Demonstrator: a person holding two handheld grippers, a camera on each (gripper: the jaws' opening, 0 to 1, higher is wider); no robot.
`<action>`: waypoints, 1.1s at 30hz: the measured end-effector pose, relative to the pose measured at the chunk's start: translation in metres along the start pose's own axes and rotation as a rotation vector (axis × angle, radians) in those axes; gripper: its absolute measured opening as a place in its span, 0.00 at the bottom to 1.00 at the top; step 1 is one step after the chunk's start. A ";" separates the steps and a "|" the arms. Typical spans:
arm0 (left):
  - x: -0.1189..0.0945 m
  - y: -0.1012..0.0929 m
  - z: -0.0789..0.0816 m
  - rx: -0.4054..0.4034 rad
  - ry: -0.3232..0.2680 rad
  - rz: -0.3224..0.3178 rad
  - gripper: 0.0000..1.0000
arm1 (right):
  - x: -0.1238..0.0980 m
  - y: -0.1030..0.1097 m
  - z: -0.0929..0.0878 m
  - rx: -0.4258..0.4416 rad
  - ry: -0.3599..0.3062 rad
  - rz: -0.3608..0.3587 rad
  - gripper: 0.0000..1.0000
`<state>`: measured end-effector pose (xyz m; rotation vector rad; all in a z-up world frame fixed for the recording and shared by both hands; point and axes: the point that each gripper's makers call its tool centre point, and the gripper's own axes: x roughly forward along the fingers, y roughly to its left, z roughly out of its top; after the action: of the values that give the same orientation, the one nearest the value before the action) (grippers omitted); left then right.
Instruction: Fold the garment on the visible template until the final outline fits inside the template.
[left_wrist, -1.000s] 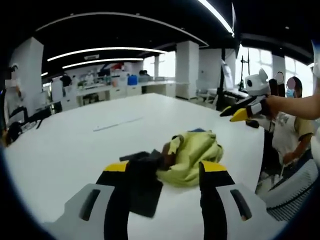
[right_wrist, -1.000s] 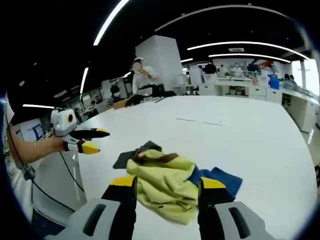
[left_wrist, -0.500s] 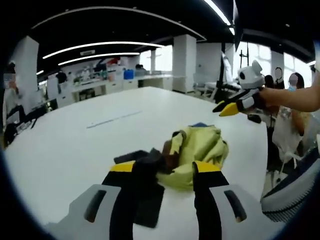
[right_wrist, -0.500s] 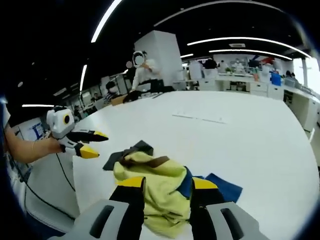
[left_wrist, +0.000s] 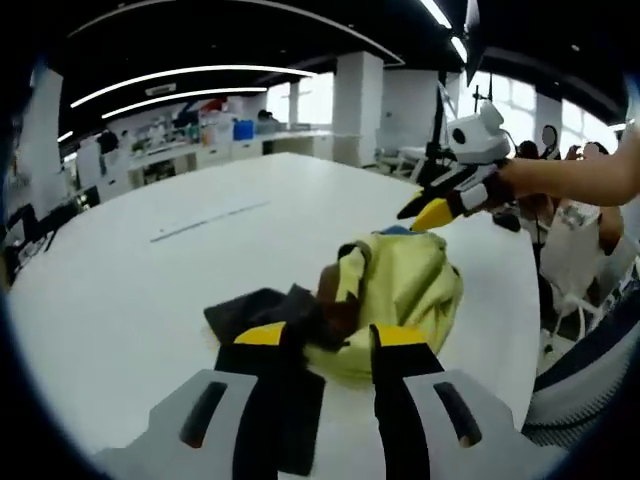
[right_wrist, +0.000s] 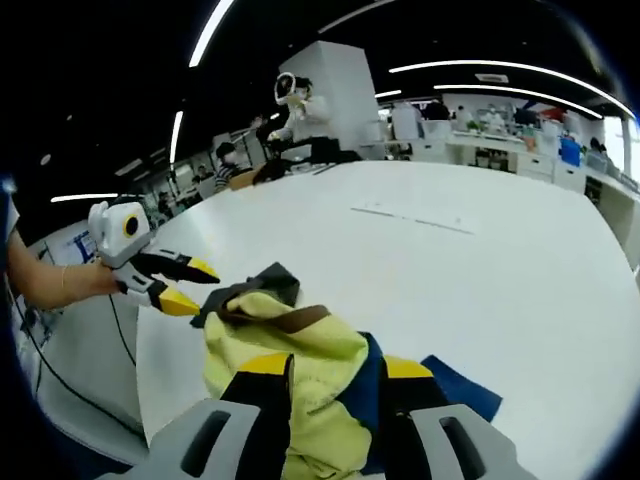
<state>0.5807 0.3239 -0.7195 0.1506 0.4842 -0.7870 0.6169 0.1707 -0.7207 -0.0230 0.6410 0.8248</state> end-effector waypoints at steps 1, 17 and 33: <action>0.003 0.000 -0.001 0.004 0.006 -0.004 0.28 | 0.002 -0.001 0.000 -0.003 0.005 0.001 0.29; 0.028 -0.007 -0.019 -0.008 0.072 -0.074 0.15 | 0.034 -0.015 -0.017 0.008 0.089 0.016 0.14; 0.024 -0.006 -0.014 -0.064 0.049 -0.025 0.03 | 0.030 -0.010 -0.020 -0.020 0.118 -0.041 0.00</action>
<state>0.5853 0.3085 -0.7427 0.1048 0.5582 -0.7929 0.6281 0.1788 -0.7557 -0.1036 0.7412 0.7948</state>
